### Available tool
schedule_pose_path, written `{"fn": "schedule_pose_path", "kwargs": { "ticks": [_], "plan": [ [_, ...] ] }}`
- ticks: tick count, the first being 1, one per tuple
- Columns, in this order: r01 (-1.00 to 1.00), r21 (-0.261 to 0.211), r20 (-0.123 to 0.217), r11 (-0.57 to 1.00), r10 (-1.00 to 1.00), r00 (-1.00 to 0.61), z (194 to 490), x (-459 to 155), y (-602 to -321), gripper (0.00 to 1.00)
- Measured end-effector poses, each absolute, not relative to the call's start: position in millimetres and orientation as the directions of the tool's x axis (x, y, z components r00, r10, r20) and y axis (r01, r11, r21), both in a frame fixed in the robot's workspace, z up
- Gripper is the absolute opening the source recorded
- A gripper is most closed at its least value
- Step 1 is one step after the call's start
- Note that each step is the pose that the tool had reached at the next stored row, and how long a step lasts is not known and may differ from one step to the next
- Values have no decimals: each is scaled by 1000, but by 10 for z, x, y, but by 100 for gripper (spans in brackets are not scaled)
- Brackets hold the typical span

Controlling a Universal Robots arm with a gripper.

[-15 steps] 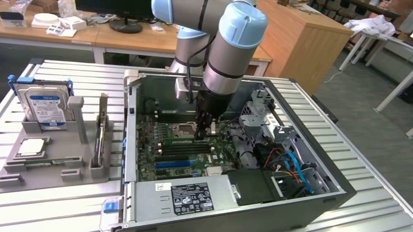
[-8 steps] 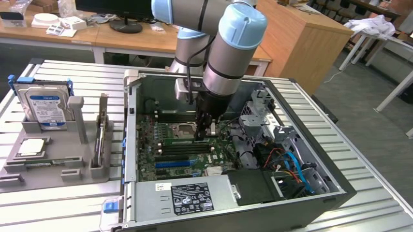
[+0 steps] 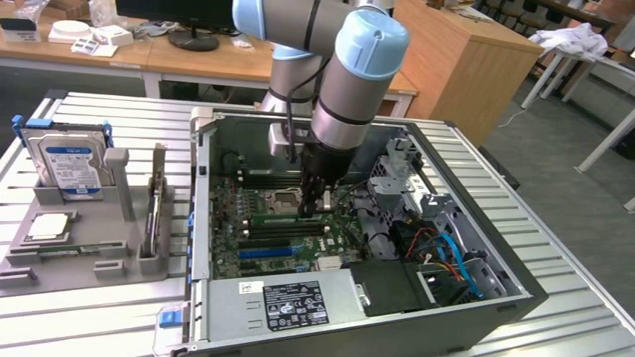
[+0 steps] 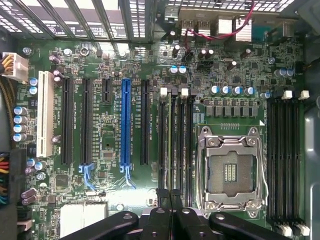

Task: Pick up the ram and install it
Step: 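Insert the ram into the slot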

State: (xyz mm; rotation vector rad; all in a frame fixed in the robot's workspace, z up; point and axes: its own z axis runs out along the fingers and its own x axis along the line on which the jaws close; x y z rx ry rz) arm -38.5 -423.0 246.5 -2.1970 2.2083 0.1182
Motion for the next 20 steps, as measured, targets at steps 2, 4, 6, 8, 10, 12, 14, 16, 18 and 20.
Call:
{"fn": "schedule_pose_path", "kwargs": {
  "ticks": [2,4,6,8,10,12,14,16,18,20],
  "plan": [
    [-999,37,-71,4,-997,-6,2453,-385,-4231,11],
    [-999,37,-71,4,-997,-6,2443,-385,-4231,11],
    [-999,37,-71,4,-997,-6,2433,-385,-4231,11],
    [-999,37,-70,4,-998,-6,2431,-385,-4231,11],
    [-999,37,-70,4,-997,-6,2431,-385,-4231,11],
    [-999,37,-71,4,-997,-7,2429,-385,-4233,11],
    [-999,37,-71,4,-997,-6,2429,-385,-4242,11],
    [-999,37,-71,4,-997,-7,2430,-385,-4245,11],
    [-999,37,-71,4,-997,-6,2430,-385,-4245,11],
    [-999,37,-71,4,-997,-6,2426,-385,-4246,11]
  ]
}}
